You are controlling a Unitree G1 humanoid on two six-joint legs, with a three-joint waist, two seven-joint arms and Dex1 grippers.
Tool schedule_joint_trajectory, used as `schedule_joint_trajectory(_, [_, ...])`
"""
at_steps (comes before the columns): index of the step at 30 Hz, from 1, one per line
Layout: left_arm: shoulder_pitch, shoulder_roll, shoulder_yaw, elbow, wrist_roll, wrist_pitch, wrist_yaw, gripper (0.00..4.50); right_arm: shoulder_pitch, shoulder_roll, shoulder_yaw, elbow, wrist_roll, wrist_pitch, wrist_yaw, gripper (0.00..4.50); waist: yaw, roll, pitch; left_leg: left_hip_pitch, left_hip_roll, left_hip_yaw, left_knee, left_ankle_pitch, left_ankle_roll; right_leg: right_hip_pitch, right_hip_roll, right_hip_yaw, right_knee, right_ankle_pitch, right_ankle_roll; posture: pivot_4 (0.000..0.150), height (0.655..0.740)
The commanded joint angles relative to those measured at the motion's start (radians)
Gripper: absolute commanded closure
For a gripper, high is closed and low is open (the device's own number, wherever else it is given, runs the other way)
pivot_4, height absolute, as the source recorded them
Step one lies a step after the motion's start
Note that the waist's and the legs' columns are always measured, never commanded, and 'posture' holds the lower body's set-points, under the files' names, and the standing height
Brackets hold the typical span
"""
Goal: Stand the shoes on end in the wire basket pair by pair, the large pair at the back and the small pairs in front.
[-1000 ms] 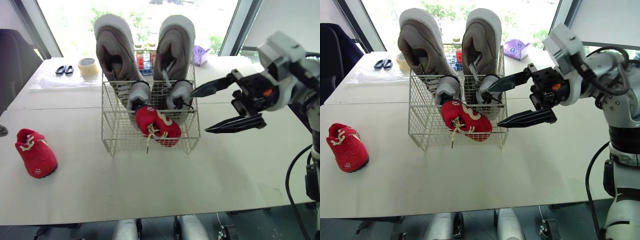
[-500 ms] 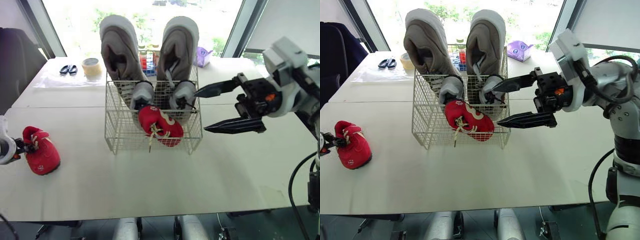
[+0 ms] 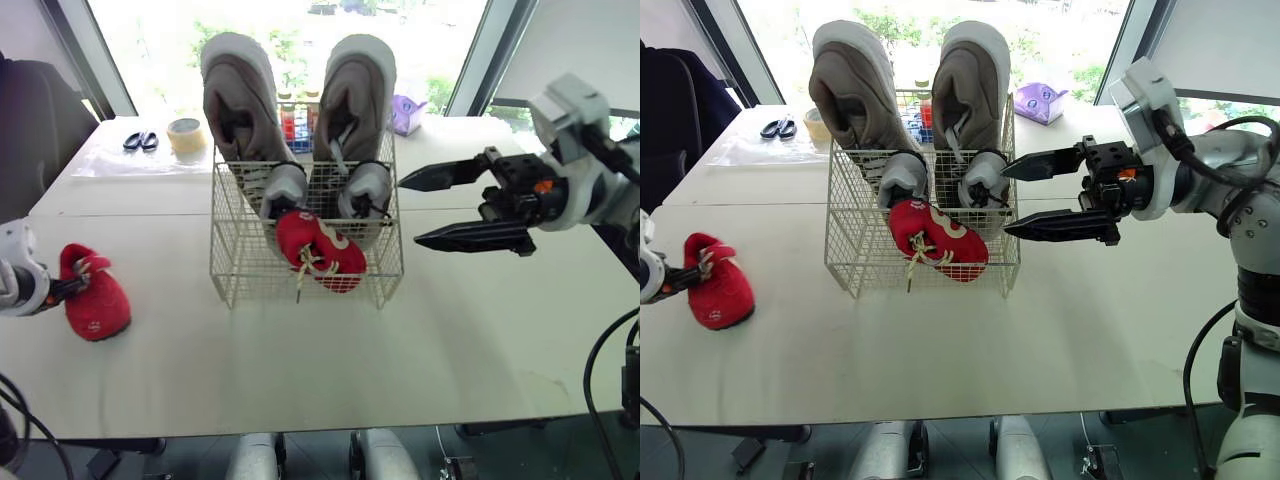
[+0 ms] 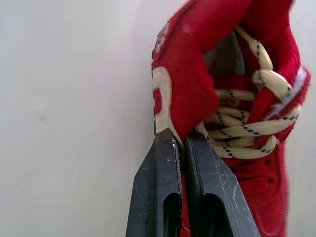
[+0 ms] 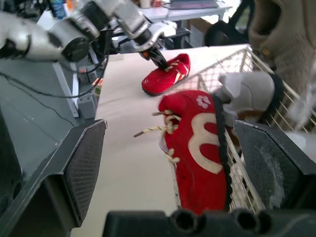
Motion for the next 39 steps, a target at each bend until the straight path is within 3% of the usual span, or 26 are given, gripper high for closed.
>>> schedule_joint_trajectory(1, [0.042,-0.038,0.167,-0.353,-0.027,-0.076,-0.031,4.46,0.062,-0.020,-0.042,0.017,0.003,0.037,-0.031,0.00,-0.006,-0.008,0.000,0.000,0.000,0.000,0.000,0.000,0.000,0.001,0.000,0.000,-0.001,0.000,0.001,0.150,0.6552])
schedule_joint_trajectory(6, [0.008,-0.137,0.322,-0.717,-0.237,-0.308,-0.151,4.46,0.105,-0.016,-0.078,0.086,0.013,0.076,-0.071,0.00,-0.008,-0.010,0.000,-0.001,0.000,0.001,0.000,0.002,-0.003,0.000,-0.003,0.002,-0.002,0.001,0.001,0.150,0.6552])
schedule_joint_trajectory(9, [0.017,-0.179,0.289,-0.844,-0.308,-0.427,-0.156,4.46,0.092,-0.016,-0.050,0.149,-0.025,0.057,-0.048,0.00,-0.008,-0.008,0.000,0.000,0.000,0.001,0.000,0.001,-0.002,0.002,-0.003,0.002,-0.002,0.000,0.001,0.150,0.6552])
schedule_joint_trajectory(16, [0.116,-0.241,0.017,-1.030,-0.130,-0.612,-0.214,4.46,0.034,0.020,-0.023,0.238,-0.062,0.055,-0.041,0.00,-0.008,-0.005,0.000,0.001,-0.002,0.001,0.000,0.000,0.000,0.002,0.004,0.003,-0.002,0.001,0.002,0.150,0.6552])
schedule_joint_trajectory(22, [0.202,-0.298,-0.103,-1.065,0.019,-0.741,-0.293,4.46,0.050,0.016,-0.032,0.239,-0.069,0.076,-0.045,0.00,-0.004,-0.005,0.000,0.000,-0.002,0.001,0.000,0.000,0.001,0.001,0.004,0.002,-0.002,0.002,0.003,0.150,0.6552])
schedule_joint_trajectory(26, [0.268,-0.318,-0.130,-1.096,0.025,-0.778,-0.311,4.46,0.058,0.007,-0.043,0.227,-0.066,0.094,-0.053,0.00,-0.004,-0.005,0.000,0.001,-0.002,0.001,0.000,0.000,0.001,0.002,0.004,0.002,-0.002,0.002,0.003,0.150,0.6552])
schedule_joint_trajectory(34, [0.362,-0.269,-0.055,-1.139,-0.048,-0.798,-0.289,4.46,0.046,0.035,-0.035,0.252,-0.084,0.073,-0.056,0.00,-0.008,-0.005,0.000,0.001,-0.001,0.000,0.000,0.000,0.001,0.002,0.005,0.002,-0.002,0.002,0.003,0.150,0.6552])
schedule_joint_trajectory(39, [0.472,-0.244,-0.081,-1.197,-0.073,-0.796,-0.293,4.46,0.025,0.067,-0.035,0.278,-0.095,0.056,-0.062,0.00,-0.009,-0.005,0.000,0.001,-0.001,0.001,0.000,-0.001,0.001,0.001,0.004,0.003,-0.002,0.002,0.003,0.150,0.6552])
